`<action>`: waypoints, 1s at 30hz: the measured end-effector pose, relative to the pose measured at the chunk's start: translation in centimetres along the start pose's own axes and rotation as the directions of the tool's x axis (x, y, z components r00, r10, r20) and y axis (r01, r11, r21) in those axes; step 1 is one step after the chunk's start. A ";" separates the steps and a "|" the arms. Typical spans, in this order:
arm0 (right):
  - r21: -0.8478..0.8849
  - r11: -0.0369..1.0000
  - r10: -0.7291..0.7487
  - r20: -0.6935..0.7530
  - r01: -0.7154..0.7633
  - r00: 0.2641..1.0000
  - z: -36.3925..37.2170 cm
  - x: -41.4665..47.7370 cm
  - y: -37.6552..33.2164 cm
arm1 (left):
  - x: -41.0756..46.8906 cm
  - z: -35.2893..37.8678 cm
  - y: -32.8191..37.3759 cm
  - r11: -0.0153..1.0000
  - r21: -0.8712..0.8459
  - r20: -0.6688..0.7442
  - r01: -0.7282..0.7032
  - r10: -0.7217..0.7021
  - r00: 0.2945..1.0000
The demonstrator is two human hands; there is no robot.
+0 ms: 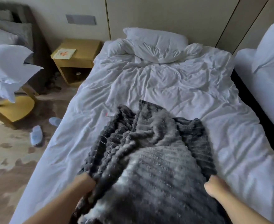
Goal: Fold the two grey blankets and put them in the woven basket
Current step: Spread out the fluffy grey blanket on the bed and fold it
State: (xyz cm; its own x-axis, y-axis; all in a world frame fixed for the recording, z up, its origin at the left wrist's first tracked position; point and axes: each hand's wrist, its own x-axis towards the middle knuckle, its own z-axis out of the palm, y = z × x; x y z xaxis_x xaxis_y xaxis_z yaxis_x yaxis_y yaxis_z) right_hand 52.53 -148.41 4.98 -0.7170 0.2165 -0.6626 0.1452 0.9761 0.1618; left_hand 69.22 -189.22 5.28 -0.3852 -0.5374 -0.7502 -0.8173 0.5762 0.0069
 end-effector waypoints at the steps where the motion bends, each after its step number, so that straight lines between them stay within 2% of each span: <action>1: 0.102 0.990 -0.086 -0.079 0.094 0.993 0.0 0.8 -1.3 | 1.6 0.0 0.6 0.996 -0.058 -0.089 -0.071 0.065 0.994; 3: 0.215 0.956 -0.166 -0.156 0.198 0.974 -0.6 2.1 -5.2 | 3.7 -1.1 2.6 0.977 -0.075 -0.198 -0.198 0.181 0.964; 5: 0.327 0.921 -0.165 -0.160 0.210 0.973 -0.6 3.9 -9.2 | 6.0 -1.5 5.3 0.961 -0.092 -0.223 -0.262 0.237 0.946; 7: 0.363 0.903 -0.196 -0.130 0.230 0.972 0.5 5.5 -12.2 | 8.2 -1.3 7.5 0.930 -0.155 -0.214 -0.333 0.298 0.930; 9: 0.380 0.881 -0.301 -0.008 0.281 0.954 2.8 6.6 -14.1 | 10.4 -0.3 9.0 0.899 -0.152 -0.093 -0.412 0.402 0.911; 11: 0.286 0.891 -0.407 0.166 0.352 0.898 5.1 6.7 -14.9 | 10.7 0.8 9.8 0.862 0.001 0.063 -0.507 0.506 0.860; 12: 0.251 0.895 -0.428 0.259 0.368 0.866 5.8 6.4 -15.1 | 10.5 1.6 9.9 0.845 0.095 0.140 -0.527 0.512 0.847; 13: 0.212 0.900 -0.434 0.361 0.381 0.825 6.0 5.9 -15.3 | 10.1 2.3 9.9 0.822 0.190 0.223 -0.537 0.497 0.839; 15: 0.030 0.881 -0.394 0.602 0.473 0.695 4.3 4.8 -16.1 | 9.0 2.9 10.0 0.736 0.371 0.473 -0.567 0.376 0.797; 17: -0.153 0.773 -0.305 0.761 0.616 0.572 1.9 3.9 -17.0 | 8.4 1.9 10.1 0.658 0.442 0.673 -0.610 0.207 0.710; 18: -0.180 0.764 -0.245 0.807 0.620 0.537 0.8 4.0 -17.6 | 8.5 0.6 10.3 0.686 0.417 0.712 -0.596 0.161 0.683; 19: -0.171 0.805 -0.194 0.829 0.568 0.525 -0.4 4.5 -18.2 | 9.2 -0.6 10.6 0.777 0.351 0.708 -0.522 0.145 0.691; 20: -0.129 0.859 -0.188 0.820 0.495 0.540 -1.5 5.3 -18.9 | 10.1 -2.1 10.9 0.872 0.247 0.649 -0.423 0.175 0.741; 21: -0.042 0.899 -0.253 0.763 0.436 0.595 -2.8 6.5 -19.9 | 11.5 -3.8 11.3 0.923 0.135 0.498 -0.361 0.252 0.830; 22: 0.081 0.909 -0.368 0.620 0.410 0.693 -3.9 8.3 -20.9 | 12.9 -5.3 11.7 0.943 0.044 0.274 -0.331 0.307 0.911; 23: 0.222 0.890 -0.456 0.395 0.399 0.798 -5.1 10.3 -22.1 | 14.7 -6.6 12.2 0.951 -0.056 0.028 -0.305 0.307 0.951; 24: 0.343 0.845 -0.475 0.124 0.412 0.871 -6.1 12.6 -23.4 | 16.5 -7.6 12.7 0.944 -0.168 -0.170 -0.285 0.257 0.951; 25: 0.418 0.799 -0.421 -0.126 0.433 0.898 -7.1 14.5 -24.7 | 18.3 -8.4 13.3 0.916 -0.282 -0.292 -0.286 0.202 0.935; 26: 0.461 0.769 -0.334 -0.300 0.443 0.893 -7.9 16.4 -25.8 | 20.1 -9.0 13.9 0.870 -0.395 -0.337 -0.294 0.160 0.928; 27: 0.491 0.746 -0.269 -0.395 0.450 0.878 -8.6 18.2 -26.8 | 21.9 -9.4 14.5 0.792 -0.535 -0.318 -0.295 0.134 0.938; 28: 0.510 0.734 -0.250 -0.410 0.447 0.877 -8.9 19.9 -27.6 | 23.3 -9.7 15.3 0.683 -0.682 -0.250 -0.262 0.118 0.961; 30: 0.527 0.756 -0.306 -0.241 0.389 0.921 -8.8 22.3 -28.7 | 25.1 -9.9 16.5 0.475 -0.864 -0.122 -0.167 0.126 0.985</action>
State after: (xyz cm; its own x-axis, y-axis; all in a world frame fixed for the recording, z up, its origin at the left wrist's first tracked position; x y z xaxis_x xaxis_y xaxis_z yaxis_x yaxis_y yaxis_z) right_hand 26.35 -171.74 -8.02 -0.8692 -0.1043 -0.4833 0.1899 0.8322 -0.5210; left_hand 41.84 -199.28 -6.85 -0.5344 -0.5313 -0.6574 -0.6939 -0.1683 0.7001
